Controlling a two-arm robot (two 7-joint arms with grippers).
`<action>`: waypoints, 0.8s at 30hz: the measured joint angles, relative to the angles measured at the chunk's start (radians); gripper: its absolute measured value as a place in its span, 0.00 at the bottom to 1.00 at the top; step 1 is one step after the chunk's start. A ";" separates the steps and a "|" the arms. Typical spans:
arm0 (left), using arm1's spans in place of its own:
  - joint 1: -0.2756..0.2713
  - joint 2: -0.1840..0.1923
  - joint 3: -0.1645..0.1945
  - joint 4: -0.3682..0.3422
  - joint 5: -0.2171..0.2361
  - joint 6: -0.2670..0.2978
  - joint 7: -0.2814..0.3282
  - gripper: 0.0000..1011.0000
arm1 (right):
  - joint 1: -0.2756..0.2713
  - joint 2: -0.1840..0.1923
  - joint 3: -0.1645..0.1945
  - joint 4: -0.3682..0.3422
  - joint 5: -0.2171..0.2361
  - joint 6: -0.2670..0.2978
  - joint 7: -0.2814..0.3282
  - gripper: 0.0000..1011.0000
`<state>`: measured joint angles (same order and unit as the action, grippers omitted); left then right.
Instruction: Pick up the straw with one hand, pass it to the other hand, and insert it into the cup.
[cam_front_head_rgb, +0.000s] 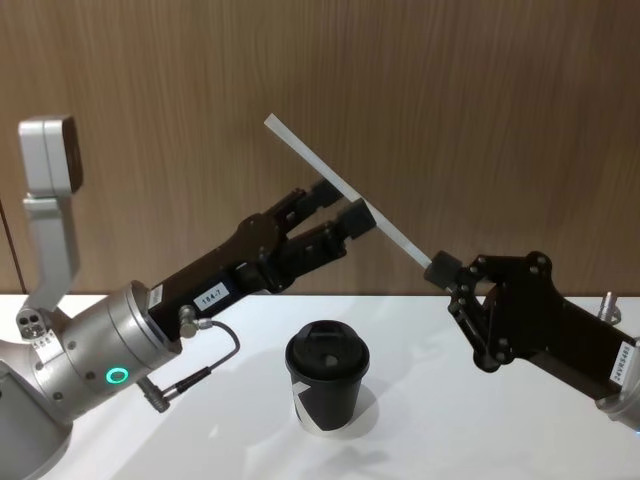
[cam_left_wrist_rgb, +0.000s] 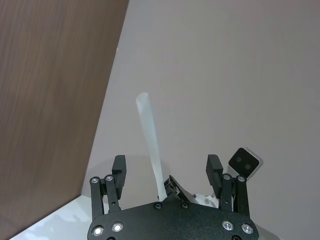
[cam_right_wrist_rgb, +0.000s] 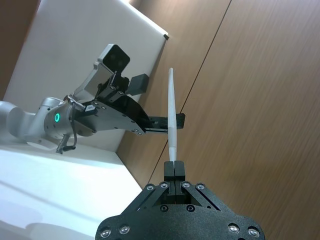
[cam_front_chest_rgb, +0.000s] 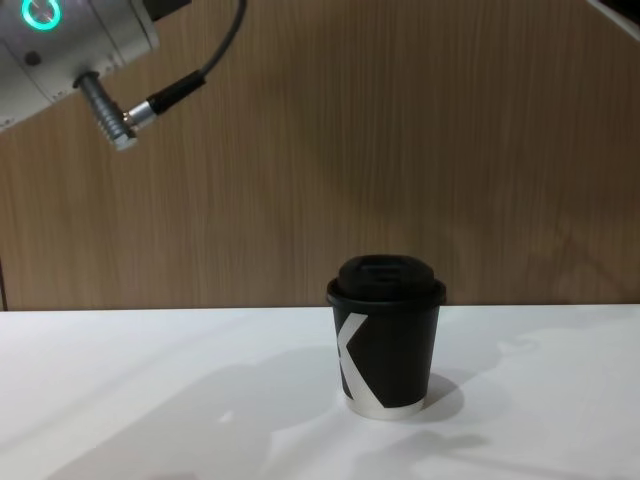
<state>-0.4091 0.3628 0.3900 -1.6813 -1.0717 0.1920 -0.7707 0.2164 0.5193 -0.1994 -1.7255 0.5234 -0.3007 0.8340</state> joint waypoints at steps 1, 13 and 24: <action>-0.003 -0.001 0.003 0.004 0.001 -0.002 0.000 0.99 | 0.000 0.000 0.000 0.000 0.000 0.000 0.000 0.00; -0.017 -0.008 0.018 0.021 0.005 -0.011 -0.001 0.99 | 0.000 0.000 0.000 0.000 0.000 0.000 0.000 0.00; -0.020 -0.007 0.024 0.021 0.005 -0.021 0.001 0.99 | 0.000 0.000 0.000 0.000 0.000 0.000 0.000 0.00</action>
<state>-0.4290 0.3560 0.4144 -1.6601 -1.0663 0.1707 -0.7699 0.2164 0.5193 -0.1995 -1.7255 0.5234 -0.3007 0.8340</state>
